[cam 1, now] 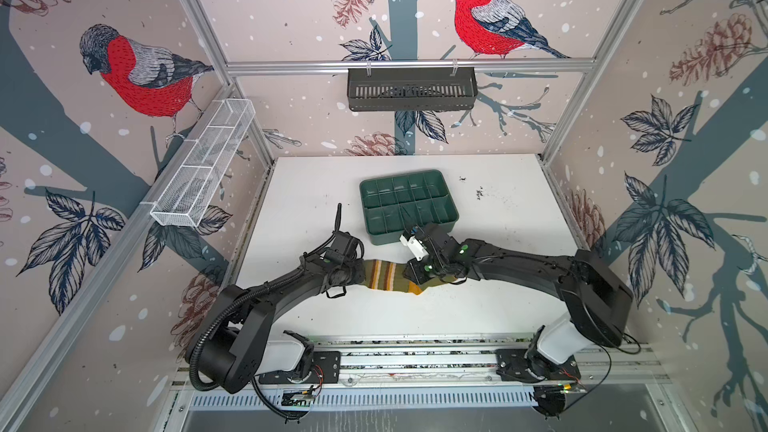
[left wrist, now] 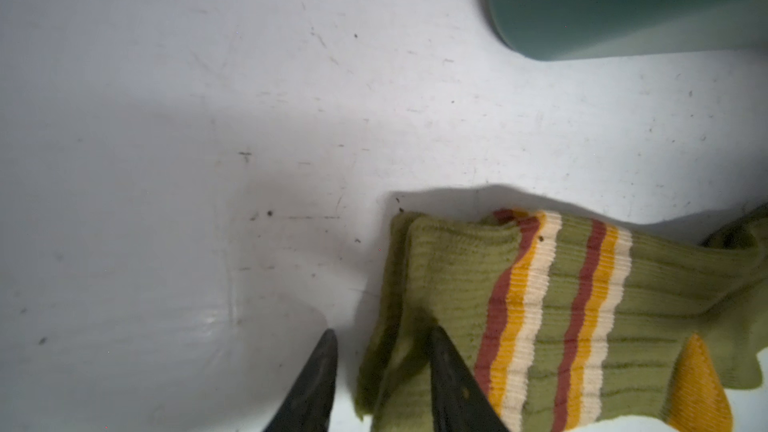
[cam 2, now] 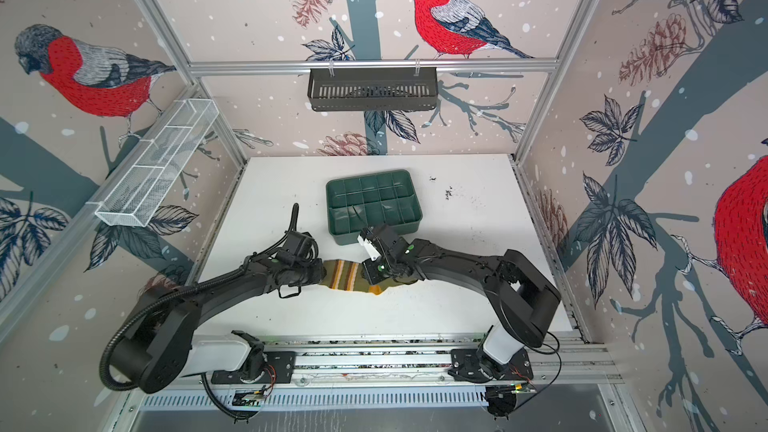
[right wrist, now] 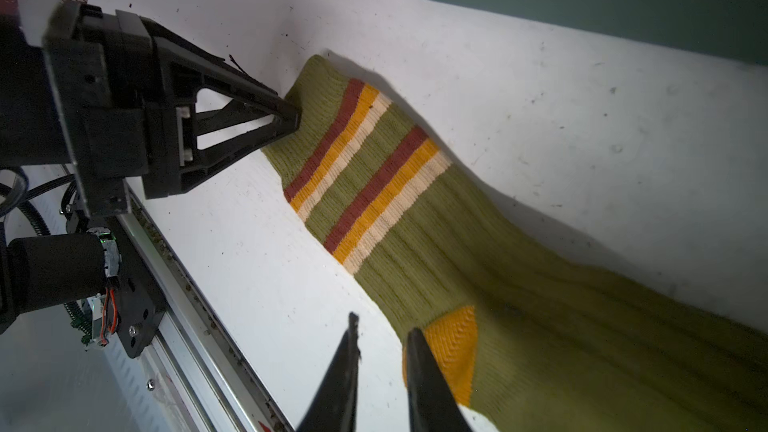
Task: Roll the socks
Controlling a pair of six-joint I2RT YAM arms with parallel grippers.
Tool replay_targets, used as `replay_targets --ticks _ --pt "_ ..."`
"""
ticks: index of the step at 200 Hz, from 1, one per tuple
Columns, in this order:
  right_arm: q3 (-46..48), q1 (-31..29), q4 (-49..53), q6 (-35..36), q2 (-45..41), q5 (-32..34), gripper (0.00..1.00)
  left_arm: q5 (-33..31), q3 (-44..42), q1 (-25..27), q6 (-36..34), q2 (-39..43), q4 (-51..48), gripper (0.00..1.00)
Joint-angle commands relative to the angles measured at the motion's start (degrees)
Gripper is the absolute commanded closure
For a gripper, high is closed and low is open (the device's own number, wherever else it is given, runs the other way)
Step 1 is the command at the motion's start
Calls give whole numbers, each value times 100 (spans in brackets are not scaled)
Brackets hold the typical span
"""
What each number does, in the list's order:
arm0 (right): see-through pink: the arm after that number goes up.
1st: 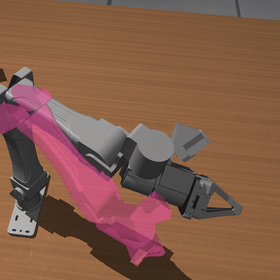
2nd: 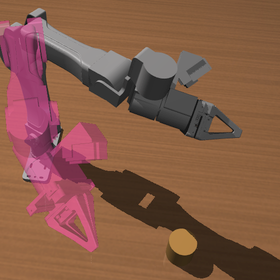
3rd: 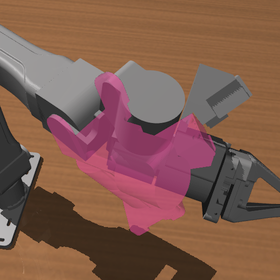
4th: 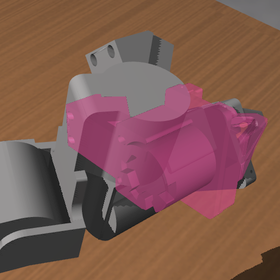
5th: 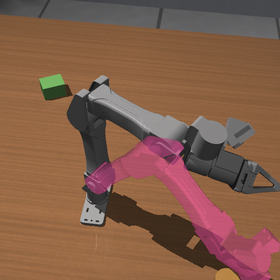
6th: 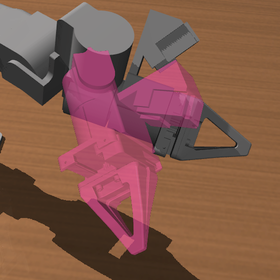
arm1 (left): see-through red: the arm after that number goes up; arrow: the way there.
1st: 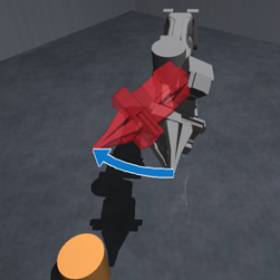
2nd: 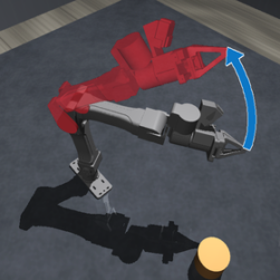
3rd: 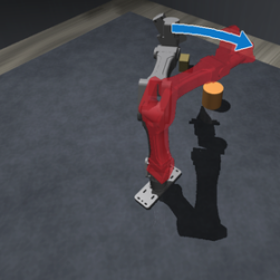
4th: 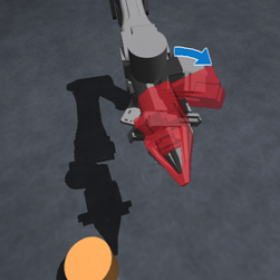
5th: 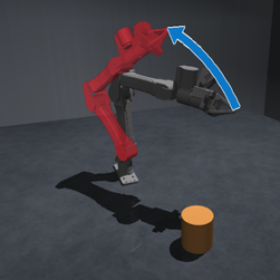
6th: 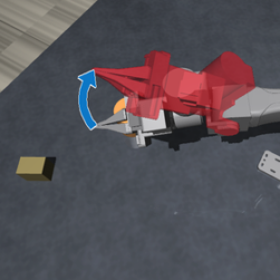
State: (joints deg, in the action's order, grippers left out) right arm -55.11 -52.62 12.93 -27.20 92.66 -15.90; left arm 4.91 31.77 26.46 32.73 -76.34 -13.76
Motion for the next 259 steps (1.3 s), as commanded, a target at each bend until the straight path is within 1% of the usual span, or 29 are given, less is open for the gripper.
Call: replay_targets --ticks 1,27,45,73,89,110,139,185,217,259 --pt "-95 -21 -163 -75 162 -76 78 176 -54 -18 -22 -39 105 64" --pt "-157 -41 -233 -92 340 -157 79 255 -83 -18 -35 -48 143 66" --pt "-214 -49 -255 -94 470 -194 79 305 -92 -18 -39 -48 154 69" --pt "-281 -50 -278 -75 656 -216 80 342 -95 -18 -49 -48 145 70" --pt "-311 -38 -300 -66 745 -225 80 379 -85 -18 -63 -48 146 75" --pt "-342 -34 -308 -57 856 -212 81 416 -50 -18 -82 -65 132 84" --pt "-351 -12 -321 -49 977 -213 82 471 20 -18 -118 -61 91 88" --pt "-329 18 -377 -48 1147 -234 83 616 160 -18 -173 62 -50 92" --pt "-316 33 -425 -57 1232 -255 83 699 286 -18 -195 293 -245 92" --pt "-334 66 -479 -64 1298 -276 84 1208 457 -18 -223 385 -291 92"
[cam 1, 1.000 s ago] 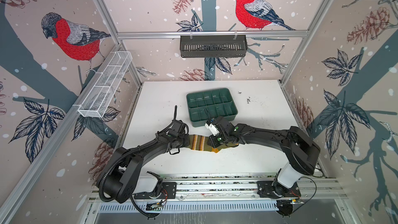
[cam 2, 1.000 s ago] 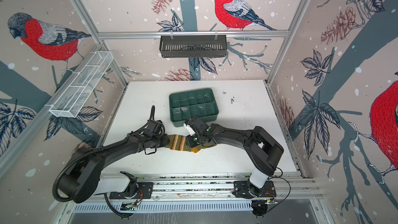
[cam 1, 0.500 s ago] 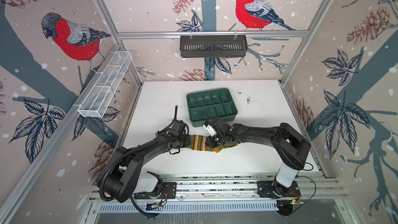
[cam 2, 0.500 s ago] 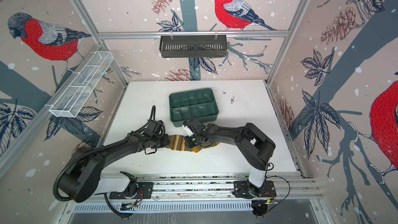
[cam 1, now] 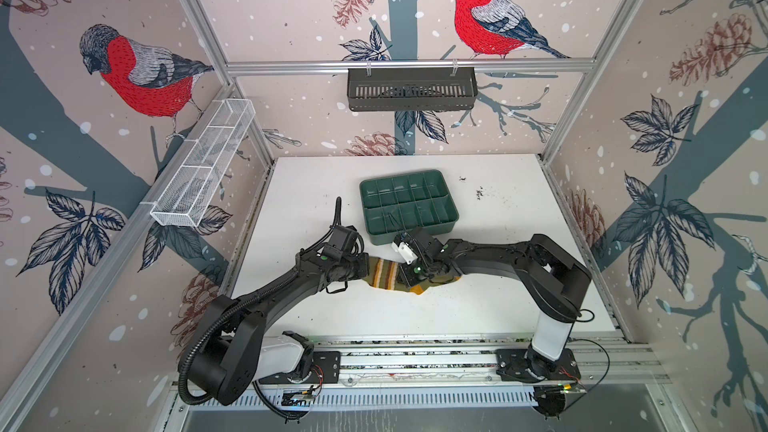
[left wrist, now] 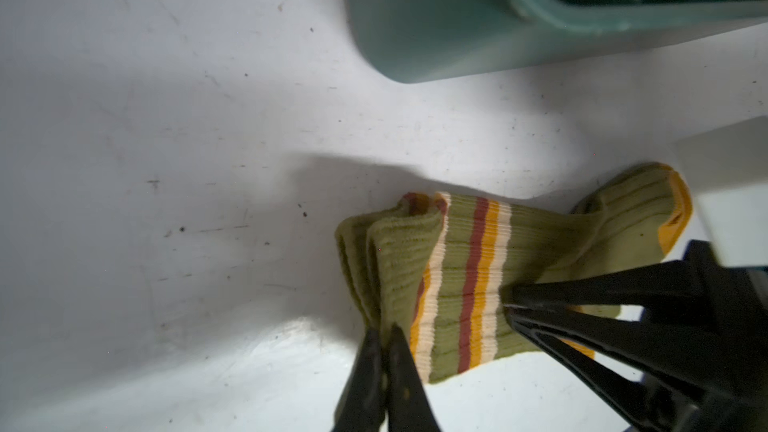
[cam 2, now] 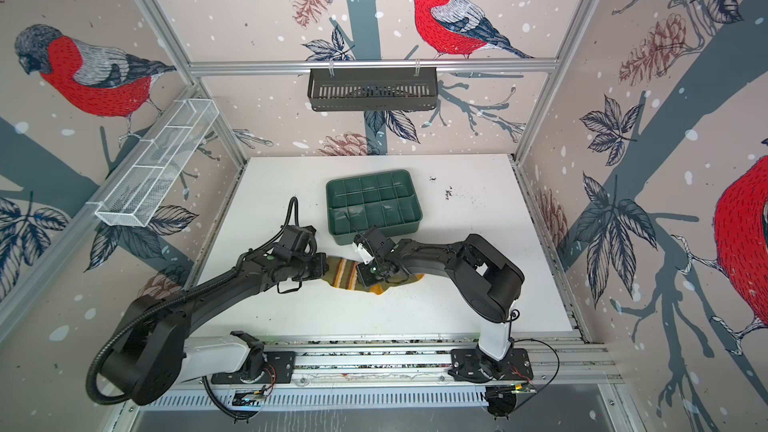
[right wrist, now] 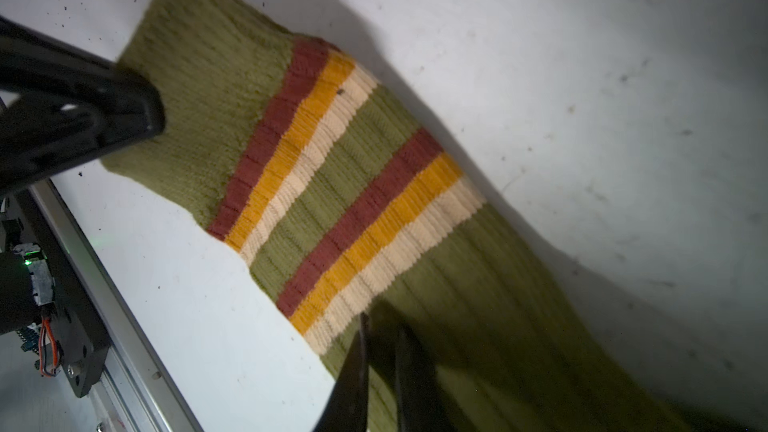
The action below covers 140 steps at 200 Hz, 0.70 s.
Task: Roll the socks
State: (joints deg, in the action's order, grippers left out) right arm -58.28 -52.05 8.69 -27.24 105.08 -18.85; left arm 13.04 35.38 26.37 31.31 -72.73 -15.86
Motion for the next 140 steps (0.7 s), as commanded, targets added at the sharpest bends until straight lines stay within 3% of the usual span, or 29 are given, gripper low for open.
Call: replay_targets --ticks 1,57,140 --pt "-17 10 -58 -56 57 20 84 403 99 -9 -81 23 -78 92" --pt "54 90 -277 -128 83 -180 84 852 113 25 85 -8 197 92" --pt "113 137 -371 -141 117 -277 85 919 286 472 385 -312 638 93"
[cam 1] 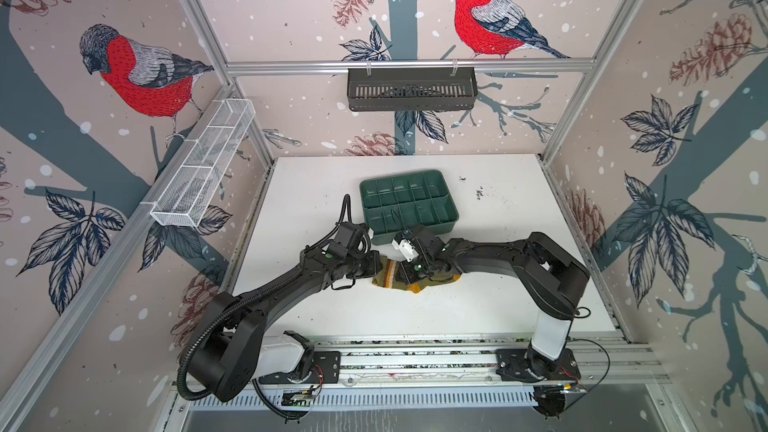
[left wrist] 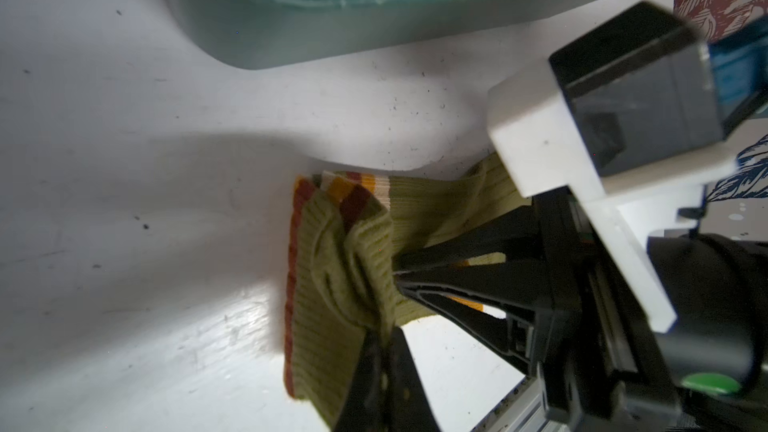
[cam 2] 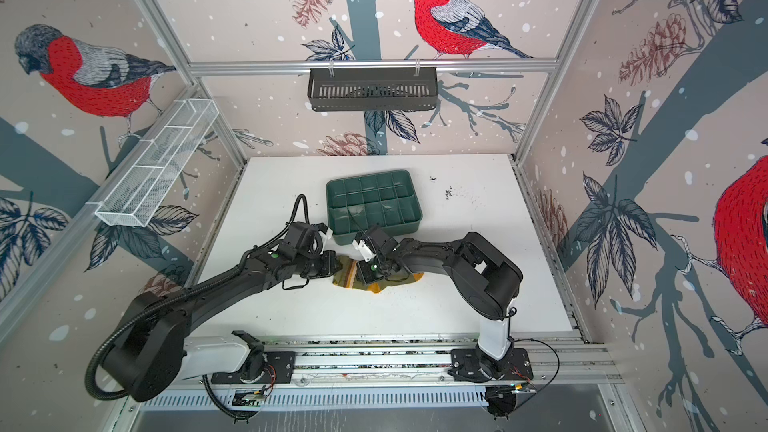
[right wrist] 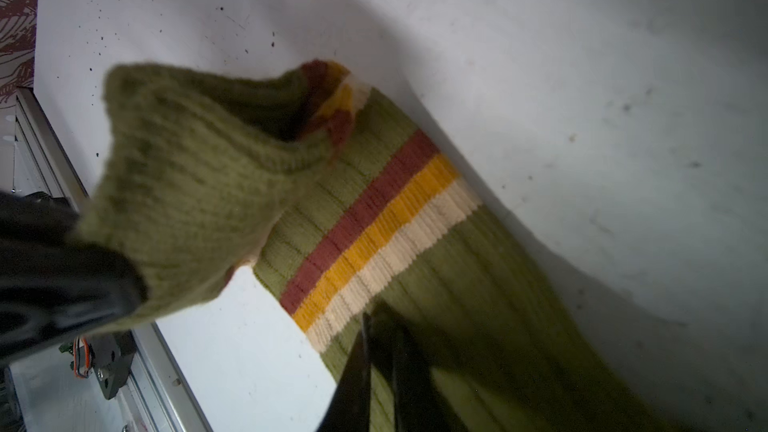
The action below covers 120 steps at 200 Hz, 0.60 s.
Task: Roll the socks
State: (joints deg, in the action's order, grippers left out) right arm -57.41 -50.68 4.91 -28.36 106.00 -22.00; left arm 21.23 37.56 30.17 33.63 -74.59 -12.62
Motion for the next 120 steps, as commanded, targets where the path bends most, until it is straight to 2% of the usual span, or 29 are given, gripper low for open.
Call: replay_targets --ticks 1,57,79,120 --pt "27 2 4 -29 26 33 85 95 67 97 153 -135 318 93" --pt "116 38 -34 -47 -42 33 85 74 72 199 233 -337 501 93" --pt "116 49 -39 -48 -27 19 85 61 24 234 307 -378 657 87" --pt "150 66 -54 -39 -39 11 85 95 -118 270 364 -589 910 87"
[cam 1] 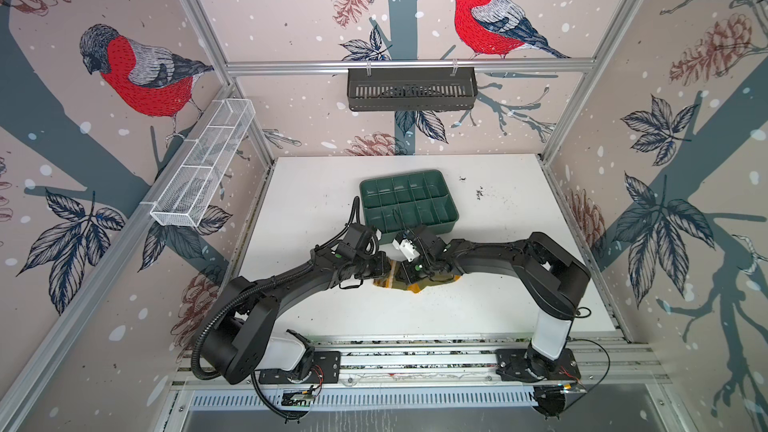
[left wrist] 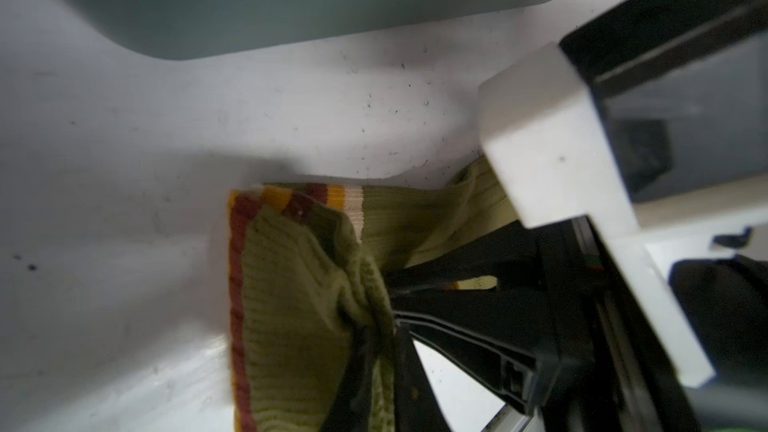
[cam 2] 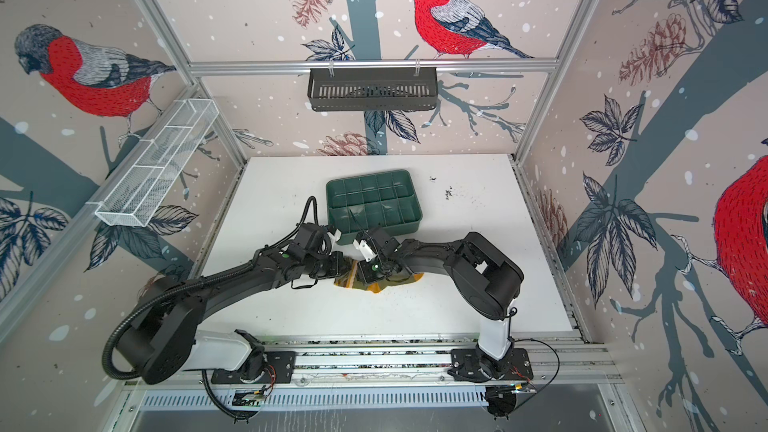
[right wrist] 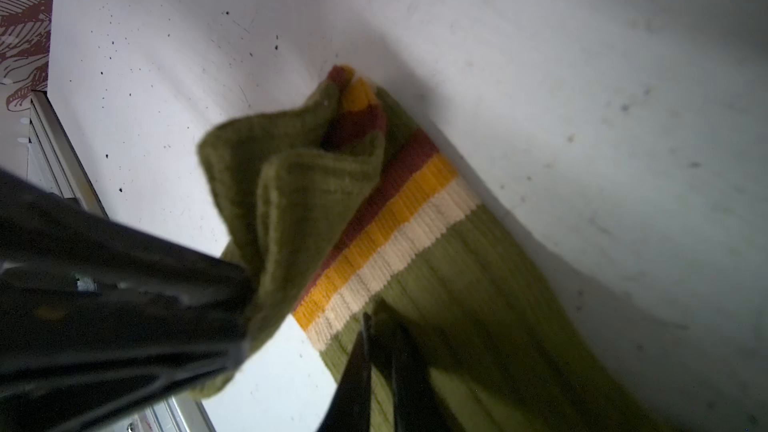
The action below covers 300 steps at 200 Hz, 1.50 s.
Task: Roll the socks
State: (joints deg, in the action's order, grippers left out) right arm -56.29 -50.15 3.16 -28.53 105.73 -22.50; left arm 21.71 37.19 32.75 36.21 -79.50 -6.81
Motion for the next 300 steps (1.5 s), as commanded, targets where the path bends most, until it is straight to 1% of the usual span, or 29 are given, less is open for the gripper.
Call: replay_targets --ticks 1,61,102,120,138,180,300 --pt "39 14 118 -21 -15 61 85 49 -85 12 110 -99 338 87" --pt "66 42 140 -32 -80 44 85 33 -238 12 120 -392 627 88" --pt "65 87 211 -26 -409 88 85 -9 -220 12 71 -417 592 89" --pt "23 116 181 -16 -558 13 85 -10 -230 12 69 -434 606 89" --pt "-54 128 87 -12 -606 -208 84 8 -247 12 79 -460 670 89" --pt "-262 128 -82 -56 -451 -498 85 58 -265 12 80 -522 721 90" --pt "-705 148 -98 -7 91 -534 85 98 -203 12 31 -549 691 90"
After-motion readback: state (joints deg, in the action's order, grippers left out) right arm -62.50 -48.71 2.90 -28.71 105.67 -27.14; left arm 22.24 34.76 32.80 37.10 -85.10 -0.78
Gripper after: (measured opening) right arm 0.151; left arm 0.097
